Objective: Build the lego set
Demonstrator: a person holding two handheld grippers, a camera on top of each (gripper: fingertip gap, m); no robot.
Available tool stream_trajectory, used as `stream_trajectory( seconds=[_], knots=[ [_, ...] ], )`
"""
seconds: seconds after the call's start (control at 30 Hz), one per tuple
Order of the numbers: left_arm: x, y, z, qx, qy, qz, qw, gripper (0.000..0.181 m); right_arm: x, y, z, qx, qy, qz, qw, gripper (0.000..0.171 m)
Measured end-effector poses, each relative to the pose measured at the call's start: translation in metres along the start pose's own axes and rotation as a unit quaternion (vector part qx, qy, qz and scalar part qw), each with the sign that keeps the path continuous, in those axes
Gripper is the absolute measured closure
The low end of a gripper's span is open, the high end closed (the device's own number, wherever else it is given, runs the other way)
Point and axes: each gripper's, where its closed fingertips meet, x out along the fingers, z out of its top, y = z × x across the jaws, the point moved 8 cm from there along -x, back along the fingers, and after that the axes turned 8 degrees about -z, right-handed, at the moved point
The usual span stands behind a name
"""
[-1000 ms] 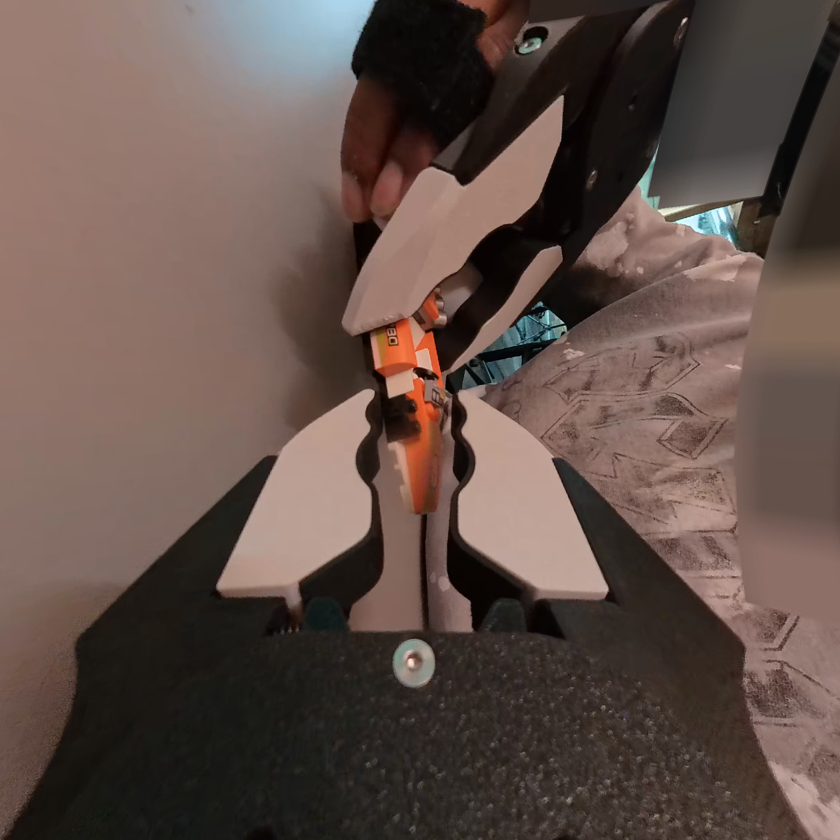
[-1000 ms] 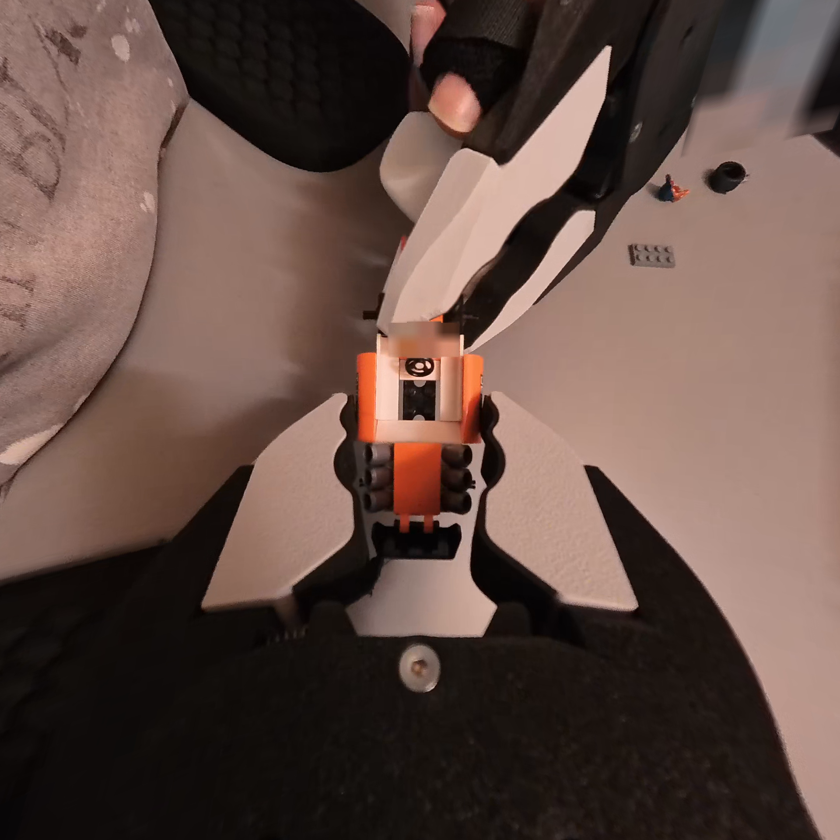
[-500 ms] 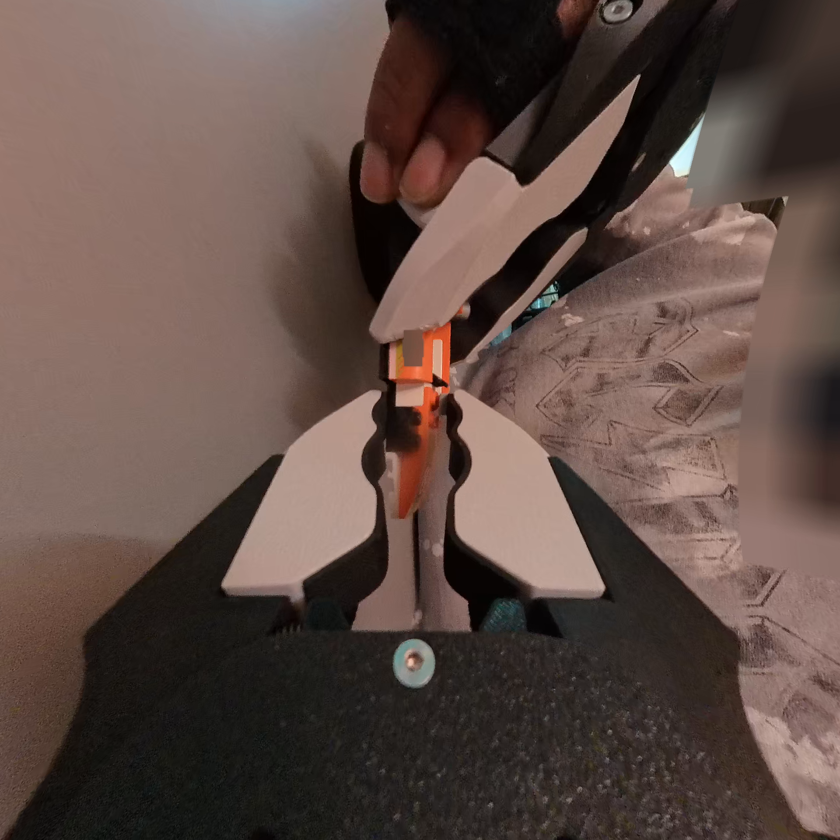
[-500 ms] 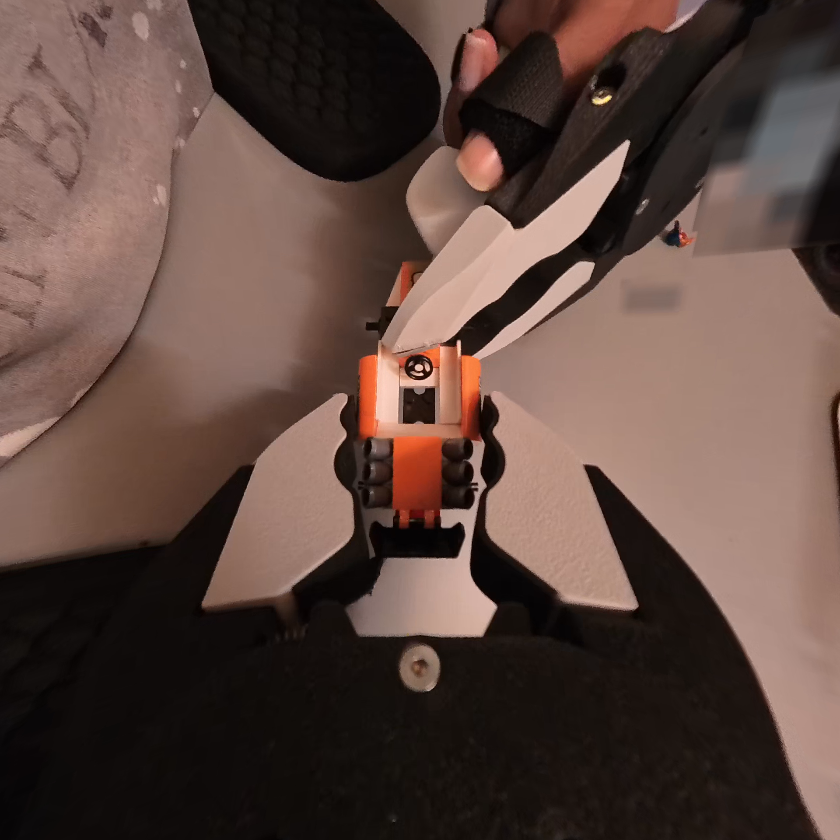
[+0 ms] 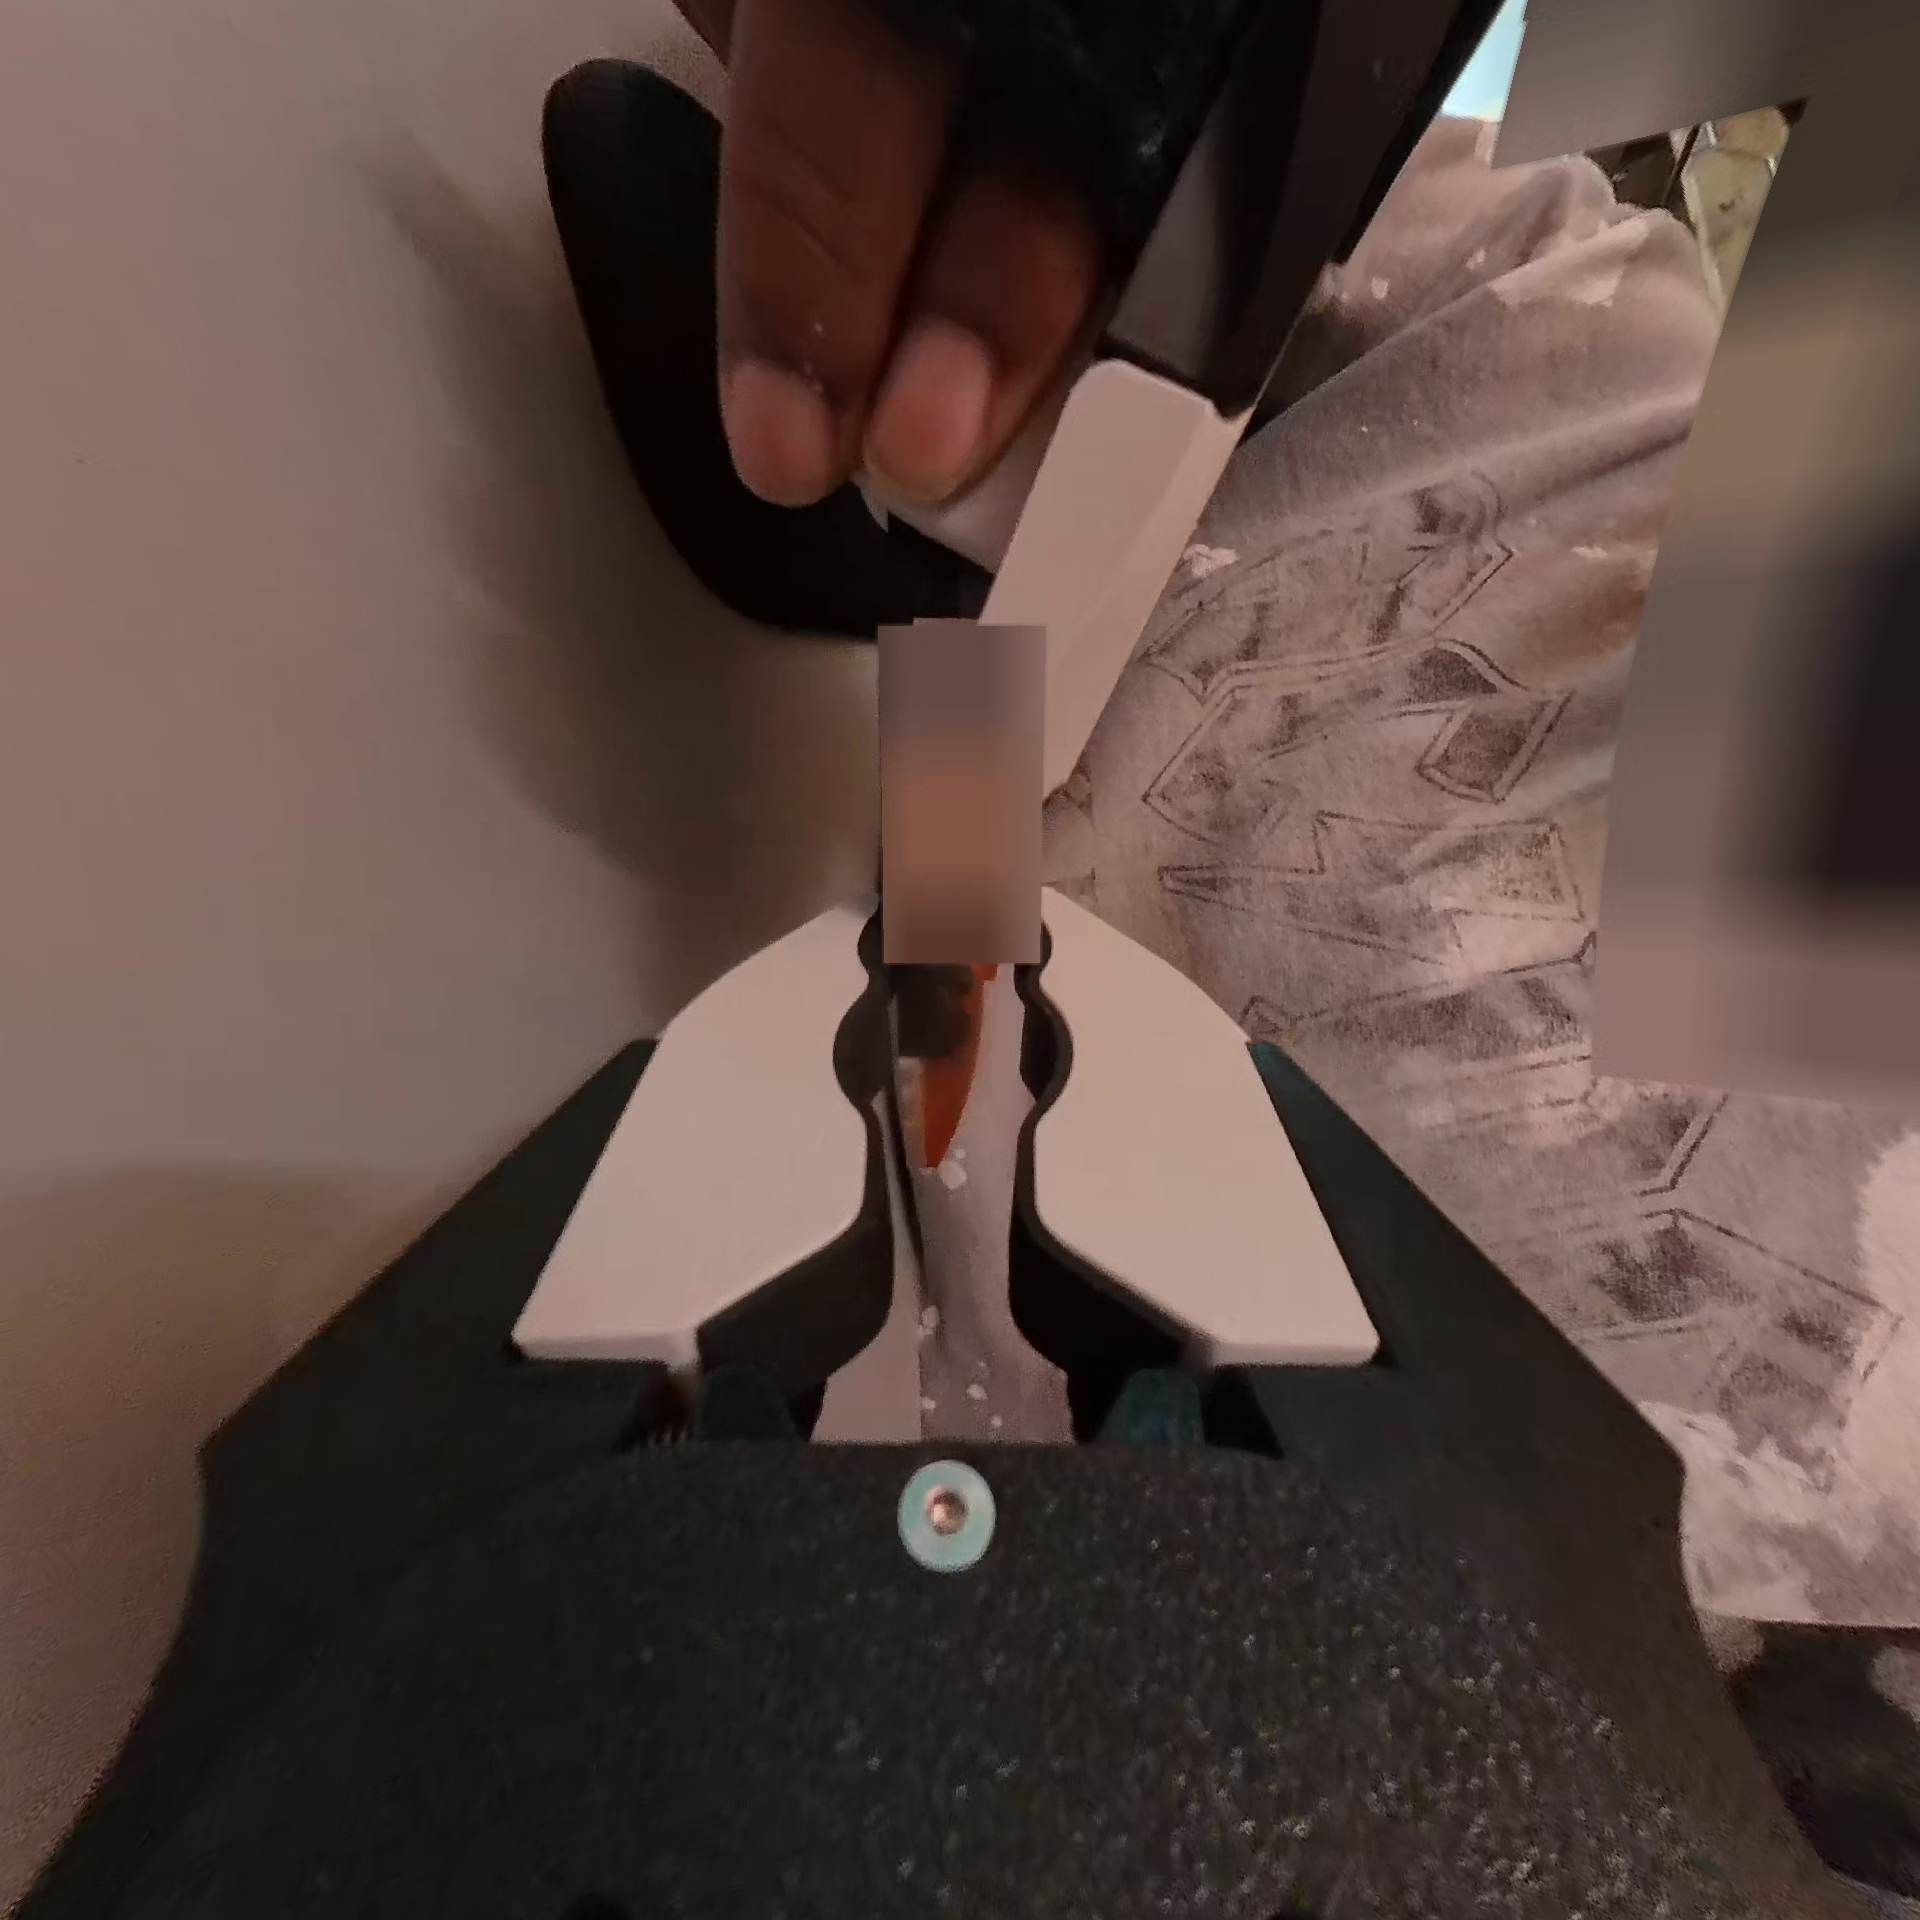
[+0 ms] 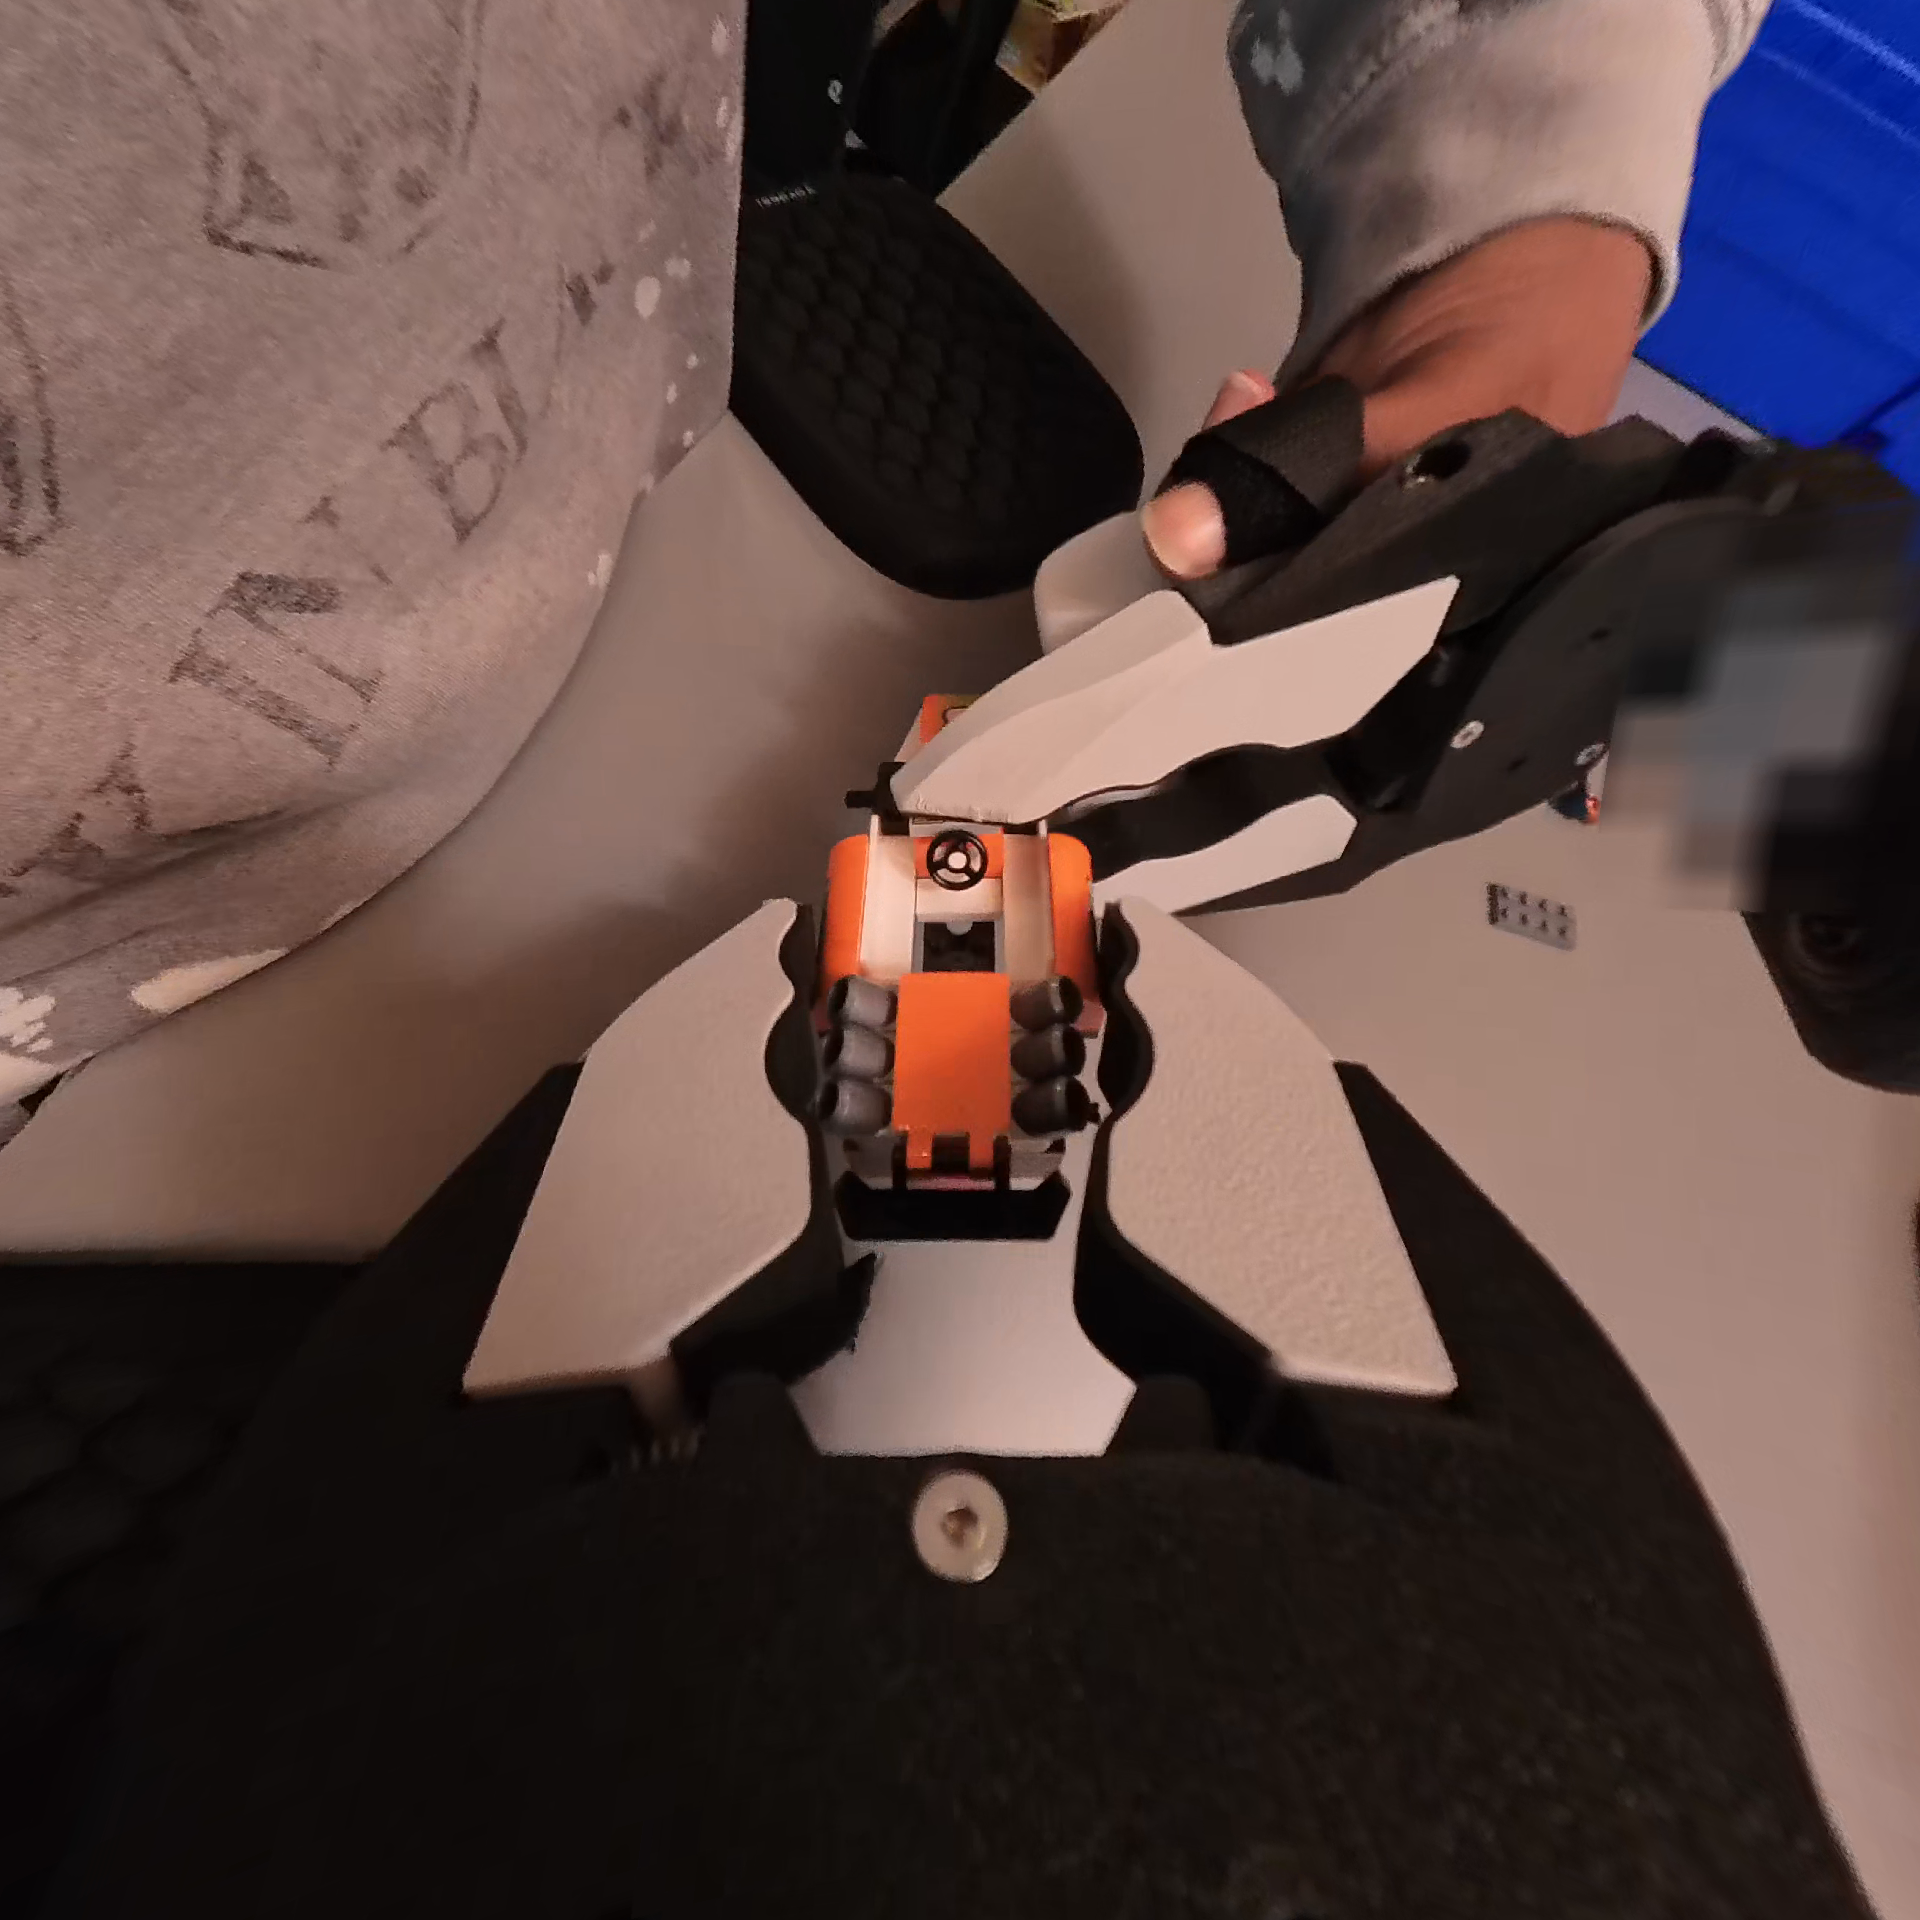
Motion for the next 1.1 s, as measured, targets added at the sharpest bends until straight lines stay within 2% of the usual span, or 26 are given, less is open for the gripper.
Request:
stream_trajectory(
  seconds=[0.27,0.33,0.43,0.57,0.73,0.87,1.0,1.1],
  knots=[
    [0.003,0.0,0.0,0.022,-0.007,0.029,0.999,0.162,-0.001,-0.001,0.0,0.009,-0.017,0.004,1.0,0.122],
    [0.006,0.002,-0.001,0.017,-0.001,0.034,0.999,0.162,-0.003,-0.004,0.005,0.013,-0.043,-0.003,0.999,0.137],
    [0.006,0.004,0.001,0.021,-0.001,0.045,0.999,0.163,-0.002,-0.004,0.005,-0.009,-0.01,0.003,1.0,0.137],
    [0.004,0.003,0.003,0.026,-0.001,0.039,0.999,0.162,-0.009,-0.008,0.004,0.005,-0.026,-0.006,1.0,0.139],
    [0.007,0.003,0.003,0.044,0.019,0.045,0.998,0.162,-0.02,-0.008,-0.002,0.028,-0.011,-0.006,1.0,0.113],
    [0.005,-0.002,0.005,0.092,0.01,0.066,0.994,0.162,-0.037,-0.007,-0.015,0.126,-0.048,-0.031,0.99,0.099],
    [0.005,-0.01,0.006,0.176,-0.01,0.126,0.976,0.162,-0.046,0.004,-0.034,0.294,-0.121,-0.081,0.945,0.1],
    [0.006,-0.015,0.01,0.228,-0.029,0.168,0.959,0.162,-0.043,0.015,-0.034,0.353,-0.139,-0.121,0.917,0.106]
  ],
)
